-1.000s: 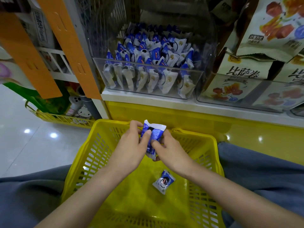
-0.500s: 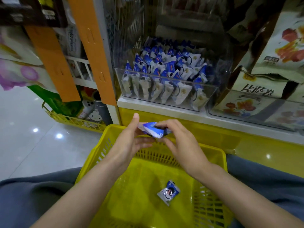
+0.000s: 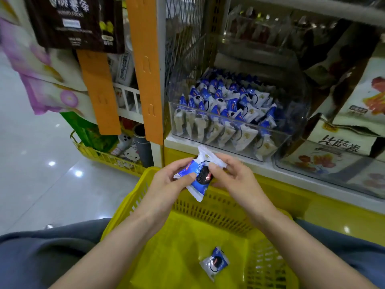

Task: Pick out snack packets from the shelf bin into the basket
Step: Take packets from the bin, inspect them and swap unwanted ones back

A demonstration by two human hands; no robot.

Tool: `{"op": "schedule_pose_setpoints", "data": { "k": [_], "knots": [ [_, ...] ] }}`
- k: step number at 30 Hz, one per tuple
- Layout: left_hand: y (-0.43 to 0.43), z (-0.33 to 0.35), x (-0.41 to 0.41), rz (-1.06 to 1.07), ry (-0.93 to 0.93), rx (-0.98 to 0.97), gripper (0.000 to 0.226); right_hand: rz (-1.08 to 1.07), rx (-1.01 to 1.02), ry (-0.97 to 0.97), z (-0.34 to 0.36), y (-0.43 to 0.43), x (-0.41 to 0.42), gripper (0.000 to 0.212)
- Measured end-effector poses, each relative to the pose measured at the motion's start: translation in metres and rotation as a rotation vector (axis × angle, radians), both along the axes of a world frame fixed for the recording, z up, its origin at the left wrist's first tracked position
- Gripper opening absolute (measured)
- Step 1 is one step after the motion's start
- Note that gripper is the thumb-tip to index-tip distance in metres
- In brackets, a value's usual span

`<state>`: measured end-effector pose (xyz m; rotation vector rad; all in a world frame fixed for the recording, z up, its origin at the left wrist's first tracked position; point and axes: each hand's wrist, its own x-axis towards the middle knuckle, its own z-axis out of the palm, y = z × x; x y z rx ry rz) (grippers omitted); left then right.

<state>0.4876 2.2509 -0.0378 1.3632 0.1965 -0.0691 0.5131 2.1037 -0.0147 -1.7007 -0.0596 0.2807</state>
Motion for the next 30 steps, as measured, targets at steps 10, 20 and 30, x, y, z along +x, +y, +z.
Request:
{"op": "schedule_pose_setpoints", "data": {
  "k": [10,20,30],
  "knots": [
    [0.008,0.019,0.02,0.005,-0.245,0.185,0.017,0.222,-0.321,-0.139,0.02,-0.013,0.005,0.033],
    [-0.027,0.086,0.079,-0.183,-0.747,0.692,0.031,-0.069,-0.608,-0.487,0.091,-0.06,0.045,0.009],
    [-0.051,0.088,0.149,-0.835,-0.64,1.349,0.053,-0.361,-0.959,-0.467,0.11,-0.066,0.111,0.023]
  ]
}}
